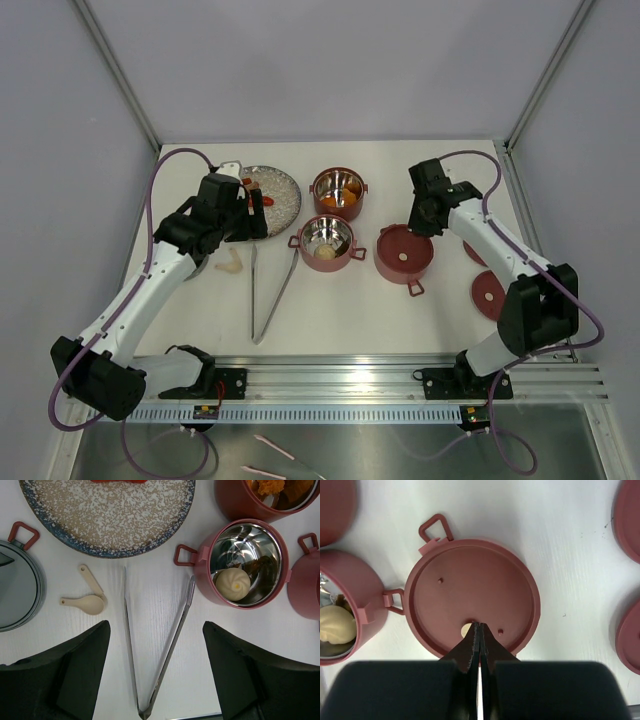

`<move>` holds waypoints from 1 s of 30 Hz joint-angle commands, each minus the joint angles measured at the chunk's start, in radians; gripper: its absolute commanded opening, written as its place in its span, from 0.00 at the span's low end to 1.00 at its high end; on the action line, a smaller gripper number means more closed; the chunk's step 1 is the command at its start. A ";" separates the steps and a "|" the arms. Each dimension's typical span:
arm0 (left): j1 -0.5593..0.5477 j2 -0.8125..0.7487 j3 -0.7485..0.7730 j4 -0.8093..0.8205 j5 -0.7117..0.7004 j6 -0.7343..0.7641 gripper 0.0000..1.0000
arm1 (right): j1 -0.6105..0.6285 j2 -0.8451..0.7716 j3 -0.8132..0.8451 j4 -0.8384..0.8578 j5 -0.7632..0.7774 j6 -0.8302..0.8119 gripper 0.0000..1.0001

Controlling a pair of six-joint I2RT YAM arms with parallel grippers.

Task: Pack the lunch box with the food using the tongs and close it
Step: Close the box lid on the packing box, then pick up the box lid from the center of the board.

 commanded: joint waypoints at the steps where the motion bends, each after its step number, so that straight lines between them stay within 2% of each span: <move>1: 0.004 -0.017 -0.005 0.033 -0.010 0.001 0.78 | -0.021 0.048 -0.002 0.031 0.013 -0.011 0.00; 9: 0.004 -0.034 -0.018 0.028 -0.016 0.001 0.78 | -0.022 0.205 -0.084 0.099 -0.077 -0.002 0.00; 13: 0.004 -0.032 -0.019 0.029 -0.019 0.001 0.78 | -0.021 0.102 -0.045 0.047 -0.048 -0.022 0.00; 17: 0.004 -0.020 -0.019 0.037 -0.008 -0.004 0.78 | -0.027 0.033 0.079 -0.023 0.032 -0.051 0.00; 20: 0.004 -0.017 -0.018 0.036 -0.005 -0.005 0.78 | -0.082 -0.004 0.101 -0.053 0.073 -0.060 0.02; 21: 0.004 -0.021 -0.019 0.034 -0.008 -0.005 0.78 | -0.129 -0.031 0.090 -0.055 0.078 -0.062 0.05; 24: 0.004 -0.032 -0.030 0.034 -0.011 -0.004 0.78 | -0.223 -0.085 0.010 -0.049 0.066 -0.060 0.23; 25: 0.004 -0.032 -0.032 0.036 -0.010 -0.002 0.78 | -0.301 -0.096 -0.010 -0.047 0.058 -0.059 0.36; 28: 0.004 -0.025 -0.036 0.043 -0.007 -0.001 0.78 | -0.459 -0.133 -0.097 -0.017 -0.008 -0.042 0.43; 30: 0.003 -0.017 -0.033 0.048 0.001 0.004 0.78 | -0.501 -0.134 -0.134 0.013 -0.051 -0.028 0.46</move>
